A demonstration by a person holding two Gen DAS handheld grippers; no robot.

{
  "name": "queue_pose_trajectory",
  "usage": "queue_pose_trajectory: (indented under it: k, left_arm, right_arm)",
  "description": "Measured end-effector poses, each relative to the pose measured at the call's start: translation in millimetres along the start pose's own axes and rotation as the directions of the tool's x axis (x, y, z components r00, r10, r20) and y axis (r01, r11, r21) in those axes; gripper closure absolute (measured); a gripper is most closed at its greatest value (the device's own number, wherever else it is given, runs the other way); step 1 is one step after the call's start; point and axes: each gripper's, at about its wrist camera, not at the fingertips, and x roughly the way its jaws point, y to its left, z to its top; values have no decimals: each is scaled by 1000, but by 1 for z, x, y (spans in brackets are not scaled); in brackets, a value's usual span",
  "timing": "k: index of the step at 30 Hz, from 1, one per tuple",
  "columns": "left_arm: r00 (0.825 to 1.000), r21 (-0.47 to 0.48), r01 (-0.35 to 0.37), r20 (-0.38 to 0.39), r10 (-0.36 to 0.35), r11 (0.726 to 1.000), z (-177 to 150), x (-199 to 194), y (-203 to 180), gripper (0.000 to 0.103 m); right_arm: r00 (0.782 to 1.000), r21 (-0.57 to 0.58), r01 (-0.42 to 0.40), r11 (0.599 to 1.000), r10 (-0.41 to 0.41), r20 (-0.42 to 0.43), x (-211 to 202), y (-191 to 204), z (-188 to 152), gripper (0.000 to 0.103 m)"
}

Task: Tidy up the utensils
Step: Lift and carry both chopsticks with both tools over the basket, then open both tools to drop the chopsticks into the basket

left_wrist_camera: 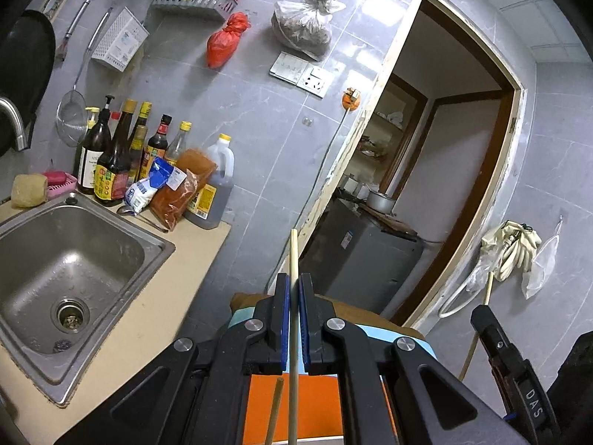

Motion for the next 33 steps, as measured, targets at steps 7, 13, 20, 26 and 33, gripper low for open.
queue_pose_trajectory:
  k: [7,13,20,26,33]
  left_arm:
    - [1000,43,-25,6,24,999,-6,7,-5,98]
    - [1000,70,-28,-1,28,997,-9,11,-9,98]
    - [1000,60,-19,-6,20,998,-11,13,-7,98]
    - [1000,45,-16,-9,16,999,-11,13,-5,98]
    - [1000,41,-17,-14,18,999,-13,11,-3,98]
  right_arm:
    - [1000,-3,22,1000,-22,-12,6,-5,-3,99]
    - [1000,9,18,1000,-18,-23,10,-10,-6,99]
    - [999,14,25,1000,-25,-24,13,-14,-8,99]
    - [999,11,19,1000,-19,-38,13,-15,-12,99]
    - [998,12,18,1000,-17,-55,11,-16,-15,99]
